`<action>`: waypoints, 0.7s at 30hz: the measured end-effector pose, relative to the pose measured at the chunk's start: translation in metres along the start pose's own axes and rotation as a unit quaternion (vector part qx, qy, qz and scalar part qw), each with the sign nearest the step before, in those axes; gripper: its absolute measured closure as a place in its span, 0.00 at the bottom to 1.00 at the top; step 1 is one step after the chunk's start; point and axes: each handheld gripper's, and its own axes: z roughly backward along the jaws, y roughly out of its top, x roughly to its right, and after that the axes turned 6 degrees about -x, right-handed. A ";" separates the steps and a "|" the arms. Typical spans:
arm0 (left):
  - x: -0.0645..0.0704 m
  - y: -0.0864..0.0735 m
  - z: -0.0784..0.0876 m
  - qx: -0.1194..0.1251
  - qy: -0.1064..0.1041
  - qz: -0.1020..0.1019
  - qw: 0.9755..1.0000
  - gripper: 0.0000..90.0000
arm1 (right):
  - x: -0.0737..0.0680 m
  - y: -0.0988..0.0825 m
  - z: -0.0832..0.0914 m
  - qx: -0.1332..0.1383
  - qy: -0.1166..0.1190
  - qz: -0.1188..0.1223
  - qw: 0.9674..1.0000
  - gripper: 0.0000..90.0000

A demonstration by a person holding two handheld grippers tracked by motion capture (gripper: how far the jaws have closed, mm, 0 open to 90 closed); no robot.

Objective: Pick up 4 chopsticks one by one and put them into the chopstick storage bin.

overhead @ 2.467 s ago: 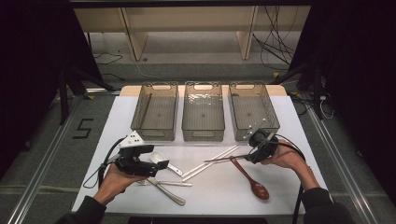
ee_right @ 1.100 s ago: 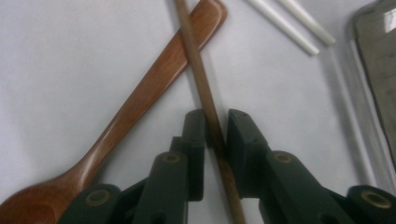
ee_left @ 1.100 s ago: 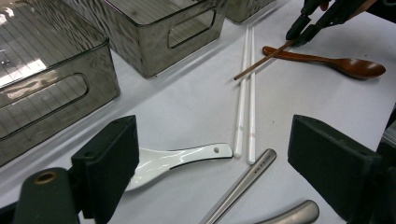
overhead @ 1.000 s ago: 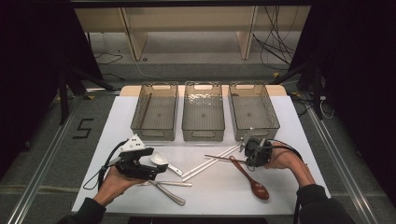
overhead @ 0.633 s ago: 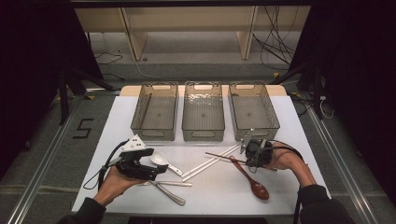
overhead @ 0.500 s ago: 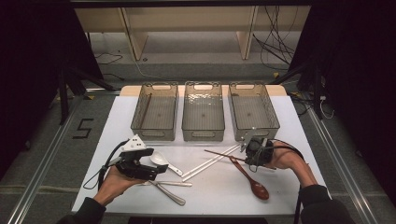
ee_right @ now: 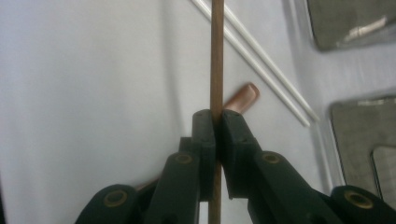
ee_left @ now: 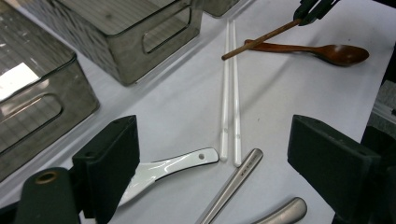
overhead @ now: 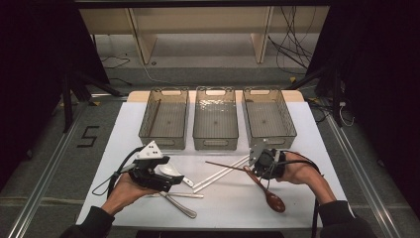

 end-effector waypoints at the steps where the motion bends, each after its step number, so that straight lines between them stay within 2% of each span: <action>1: 0.002 0.003 -0.001 -0.003 -0.001 -0.003 1.000 0.18 | -0.002 0.003 0.002 0.005 0.001 0.002 1.000 0.95; 6: 0.009 0.014 -0.006 -0.019 -0.019 -0.025 0.999 0.18 | -0.014 0.018 0.005 0.005 0.006 0.022 1.000 0.94; 9: 0.012 0.020 -0.010 -0.037 -0.027 -0.042 0.998 0.19 | -0.020 0.024 0.006 0.012 0.010 0.038 0.999 0.94; 17: 0.018 0.036 -0.019 -0.066 -0.037 -0.068 0.995 0.19 | -0.027 0.032 0.008 0.019 0.012 0.047 0.999 0.94; 21: 0.021 0.043 -0.026 -0.083 -0.042 -0.083 0.992 0.21 | -0.029 0.035 0.009 0.020 0.013 0.048 0.999 0.94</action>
